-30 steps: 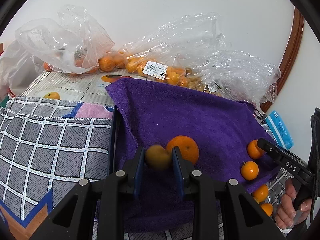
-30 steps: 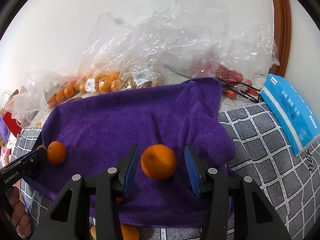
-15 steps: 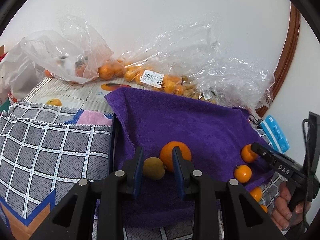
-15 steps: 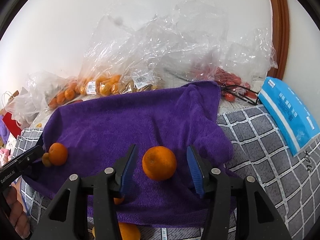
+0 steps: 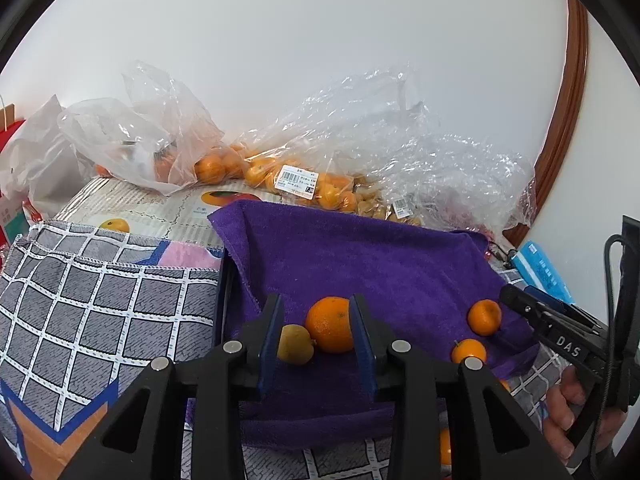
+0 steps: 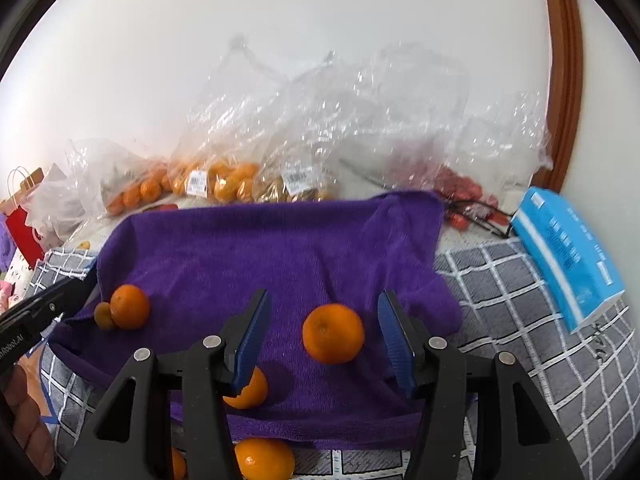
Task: Organize fruits
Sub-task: 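Lower the pear onto the towel beside an orange and open the left gripper, then move the right tool to a large orange on the bed and close on it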
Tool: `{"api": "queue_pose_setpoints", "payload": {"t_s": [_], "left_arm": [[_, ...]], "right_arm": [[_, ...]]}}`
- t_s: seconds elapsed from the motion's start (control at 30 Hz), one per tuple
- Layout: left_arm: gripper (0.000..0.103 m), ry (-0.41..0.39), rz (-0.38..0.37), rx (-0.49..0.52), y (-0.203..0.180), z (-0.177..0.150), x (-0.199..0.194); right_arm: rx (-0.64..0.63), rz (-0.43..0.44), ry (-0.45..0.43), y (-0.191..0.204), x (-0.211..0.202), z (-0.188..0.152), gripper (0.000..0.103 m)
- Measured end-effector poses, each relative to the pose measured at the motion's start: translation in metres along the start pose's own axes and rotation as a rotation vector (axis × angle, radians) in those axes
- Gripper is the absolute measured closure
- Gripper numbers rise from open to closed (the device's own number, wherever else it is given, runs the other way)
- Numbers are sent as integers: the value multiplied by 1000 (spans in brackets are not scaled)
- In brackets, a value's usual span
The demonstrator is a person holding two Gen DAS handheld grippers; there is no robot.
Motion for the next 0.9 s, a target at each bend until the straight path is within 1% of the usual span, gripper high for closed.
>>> {"api": "queue_pose_setpoints", "payload": {"t_s": [0.1, 0.17, 0.27, 0.47, 0.67, 0.73, 0.9], "left_arm": [[65, -10, -2, -15, 2, 1, -3], [65, -7, -15, -30, 3, 2, -5], [65, -12, -27, -50, 5, 4, -8], [63, -43, 2, -67, 9, 6, -15], [63, -74, 26, -67, 13, 9, -21], [61, -79, 22, -74, 14, 10, -22], [59, -85, 17, -88, 17, 12, -26]], "right_arm": [[49, 20, -2, -2, -14, 3, 47], [70, 31, 6, -3, -21, 1, 45], [76, 26, 17, -1, -33, -6, 44], [79, 28, 44, 3, -49, -28, 44], [118, 25, 83, 5, -54, -51, 45], [126, 32, 97, 7, -55, -58, 45], [131, 62, 129, 12, -52, -73, 50]]}}
Point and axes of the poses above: each gripper's, at about its wrist camera, not at the fingertips, and x roughly the way its jaws point, y to its left, z to its top, the point moved 4 cm from there along x, roughly the way its jaws point, and after that the axes turned 10 degrees about z, right-handed, at the moved point
